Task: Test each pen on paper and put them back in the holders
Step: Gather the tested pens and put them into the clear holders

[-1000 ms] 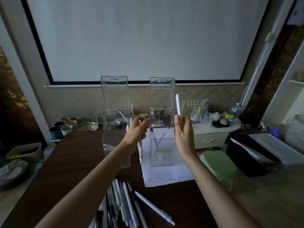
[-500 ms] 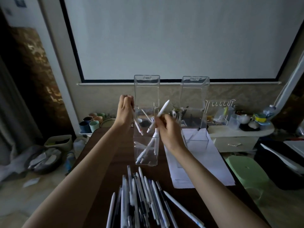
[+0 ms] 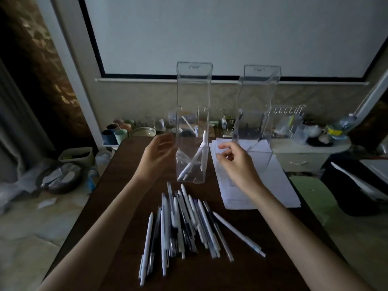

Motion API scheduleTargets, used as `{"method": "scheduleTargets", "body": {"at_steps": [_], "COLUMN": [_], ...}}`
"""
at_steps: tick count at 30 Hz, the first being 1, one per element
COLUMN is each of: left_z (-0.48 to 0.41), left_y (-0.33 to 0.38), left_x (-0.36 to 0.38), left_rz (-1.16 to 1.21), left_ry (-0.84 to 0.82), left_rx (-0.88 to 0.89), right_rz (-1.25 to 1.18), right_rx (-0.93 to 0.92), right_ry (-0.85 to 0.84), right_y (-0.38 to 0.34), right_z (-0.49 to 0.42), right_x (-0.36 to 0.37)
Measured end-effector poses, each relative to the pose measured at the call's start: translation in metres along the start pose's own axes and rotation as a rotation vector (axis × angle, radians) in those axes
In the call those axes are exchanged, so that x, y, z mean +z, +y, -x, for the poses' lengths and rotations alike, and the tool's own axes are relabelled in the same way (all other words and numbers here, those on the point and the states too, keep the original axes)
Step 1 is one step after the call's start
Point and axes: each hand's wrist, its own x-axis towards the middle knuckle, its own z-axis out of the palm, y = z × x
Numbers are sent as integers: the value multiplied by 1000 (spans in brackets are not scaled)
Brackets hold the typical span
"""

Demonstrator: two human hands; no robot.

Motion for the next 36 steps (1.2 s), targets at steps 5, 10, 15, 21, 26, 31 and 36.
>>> {"method": "scheduleTargets", "body": {"at_steps": [5,10,15,21,26,31,36], "left_z": [79,136,158,146,136,132,129], "left_y": [-29,-25,-14,-15,-18,-24,-34], "left_x": [-17,-23,-6,22,25,23,11], "left_rz": [-243,-693,-907,-1018,-986,-893,-792], "left_ry": [-104,73,-4,9,-57,-51,-54], "left_rx": [-233,-493,-642,-661,-677,-665,-646], "right_rz": [153,479,580,602,492,407,362], "right_rx": [76,148,203,233,326,431,436], "right_ry": [-336,-462,-488,-294,-278,-317,-401], "right_y": [35,45,31,26,24,27,30], "right_z": [51,89,110,110,97,86,80], "right_x": [-12,-10,13,55,60,62,55]}}
